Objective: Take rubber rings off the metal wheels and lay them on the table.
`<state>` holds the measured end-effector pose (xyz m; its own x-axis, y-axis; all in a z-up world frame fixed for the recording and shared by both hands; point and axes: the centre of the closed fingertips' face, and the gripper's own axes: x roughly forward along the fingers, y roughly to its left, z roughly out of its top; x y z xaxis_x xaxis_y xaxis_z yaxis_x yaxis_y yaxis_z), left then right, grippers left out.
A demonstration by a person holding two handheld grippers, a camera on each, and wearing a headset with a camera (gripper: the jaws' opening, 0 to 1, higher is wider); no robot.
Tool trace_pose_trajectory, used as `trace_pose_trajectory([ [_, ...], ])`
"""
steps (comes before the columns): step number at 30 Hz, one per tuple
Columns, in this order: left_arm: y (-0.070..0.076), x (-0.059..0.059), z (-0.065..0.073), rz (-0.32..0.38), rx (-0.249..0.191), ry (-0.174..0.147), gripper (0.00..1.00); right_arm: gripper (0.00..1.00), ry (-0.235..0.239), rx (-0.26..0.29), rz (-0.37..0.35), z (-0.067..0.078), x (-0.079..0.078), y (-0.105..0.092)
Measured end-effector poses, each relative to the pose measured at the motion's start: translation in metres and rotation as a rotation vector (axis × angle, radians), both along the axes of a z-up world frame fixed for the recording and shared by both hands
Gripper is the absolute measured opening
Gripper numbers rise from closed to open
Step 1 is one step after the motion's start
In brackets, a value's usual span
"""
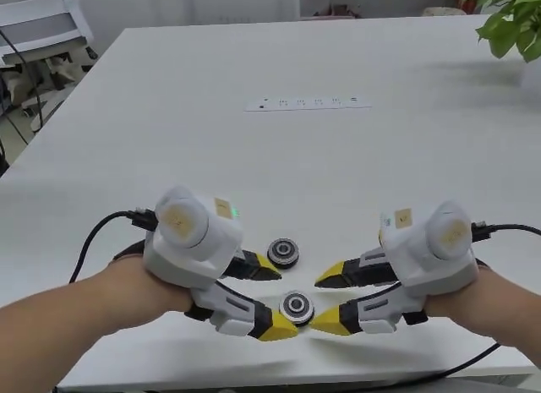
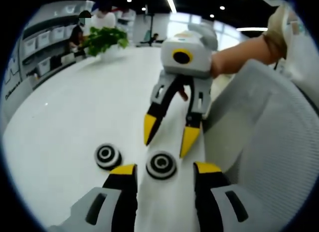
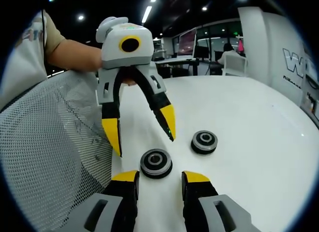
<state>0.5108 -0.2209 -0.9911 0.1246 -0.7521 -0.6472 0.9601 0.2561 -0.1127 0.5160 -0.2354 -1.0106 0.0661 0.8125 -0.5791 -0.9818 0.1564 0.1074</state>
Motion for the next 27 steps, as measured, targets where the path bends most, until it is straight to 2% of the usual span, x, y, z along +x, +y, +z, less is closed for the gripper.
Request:
trace_pose_trajectory([
  [8, -0.003, -0.001, -0.007, -0.019, 0.022, -0.005, 0.36, 0.3, 0.009, 0.001, 0.012, -0.002, -0.003, 0.003],
  [12, -0.004, 0.0, -0.007, -0.017, 0.019, -0.009, 0.33, 0.3, 0.014, 0.005, 0.011, -0.003, -0.003, 0.003],
  [21, -0.008, 0.0, -0.008, -0.041, 0.017, -0.039, 0.21, 0.29, 0.02, 0.007, 0.01, -0.004, -0.003, 0.003],
  [27, -0.007, 0.003, -0.011, -0.051, 0.041, -0.082, 0.17, 0.28, 0.023, 0.012, 0.008, -0.004, -0.003, 0.004],
])
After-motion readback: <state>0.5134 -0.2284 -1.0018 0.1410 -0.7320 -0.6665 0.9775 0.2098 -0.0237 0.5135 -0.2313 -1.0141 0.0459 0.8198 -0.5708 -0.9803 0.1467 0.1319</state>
